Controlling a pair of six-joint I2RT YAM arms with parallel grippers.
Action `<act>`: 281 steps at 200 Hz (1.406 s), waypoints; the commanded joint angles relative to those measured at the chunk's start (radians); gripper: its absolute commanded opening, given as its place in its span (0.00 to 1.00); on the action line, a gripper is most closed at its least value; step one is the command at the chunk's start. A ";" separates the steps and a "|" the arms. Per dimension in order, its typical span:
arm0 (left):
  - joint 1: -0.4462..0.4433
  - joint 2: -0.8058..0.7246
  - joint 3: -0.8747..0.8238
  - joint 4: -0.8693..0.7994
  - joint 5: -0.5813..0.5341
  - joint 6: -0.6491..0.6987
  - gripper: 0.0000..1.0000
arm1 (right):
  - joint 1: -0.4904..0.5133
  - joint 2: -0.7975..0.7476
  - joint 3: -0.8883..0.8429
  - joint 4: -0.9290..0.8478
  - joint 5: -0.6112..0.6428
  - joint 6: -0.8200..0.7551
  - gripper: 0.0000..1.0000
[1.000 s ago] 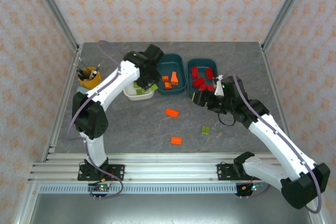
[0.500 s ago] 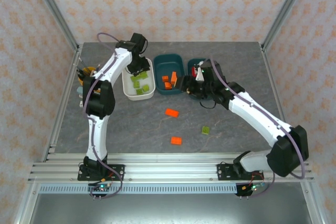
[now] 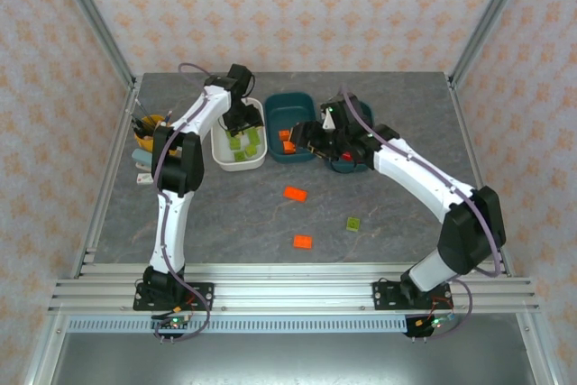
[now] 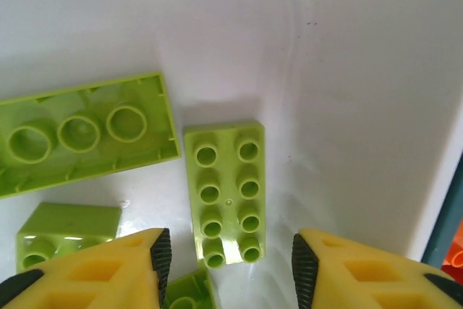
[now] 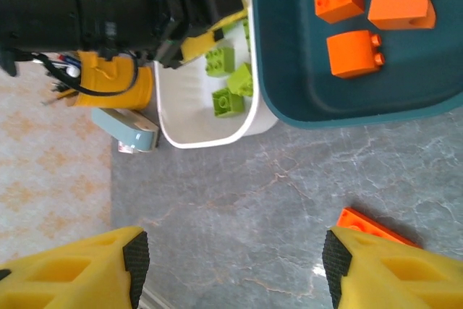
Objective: Sort the legos into containers by color
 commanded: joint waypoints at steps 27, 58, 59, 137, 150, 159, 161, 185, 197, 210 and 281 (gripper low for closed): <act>0.004 -0.085 0.006 -0.013 -0.038 0.008 0.66 | 0.062 0.096 0.131 -0.385 0.168 -0.308 0.67; -0.003 -0.246 -0.104 0.003 -0.102 -0.049 0.73 | 0.122 0.186 0.181 -0.496 0.226 -0.533 0.69; -0.003 -0.253 -0.109 0.004 -0.104 -0.051 0.73 | 0.124 0.189 0.183 -0.499 0.228 -0.539 0.69; -0.087 -0.879 -0.766 0.153 -0.137 -0.224 0.79 | 0.252 0.474 0.347 -0.577 0.386 -0.671 0.78; -0.107 -0.974 -0.872 0.162 -0.129 -0.250 0.79 | 0.254 0.509 0.366 -0.585 0.389 -0.672 0.79; -0.121 -1.039 -0.932 0.164 -0.123 -0.264 0.80 | 0.254 0.533 0.377 -0.592 0.390 -0.677 0.79; -0.124 -1.054 -0.947 0.165 -0.122 -0.267 0.80 | 0.254 0.537 0.379 -0.592 0.389 -0.679 0.79; -0.160 -1.215 -1.076 0.166 -0.114 -0.308 0.81 | 0.253 0.568 0.387 -0.582 0.392 -0.684 0.79; -0.168 -1.288 -1.125 0.169 -0.100 -0.326 0.81 | 0.254 0.581 0.394 -0.583 0.395 -0.684 0.77; -0.172 -1.349 -1.170 0.161 -0.088 -0.337 0.81 | 0.254 0.597 0.401 -0.585 0.402 -0.683 0.76; -0.172 -1.444 -1.196 0.103 -0.087 -0.346 0.81 | 0.245 0.649 0.421 -0.573 0.414 -0.642 0.55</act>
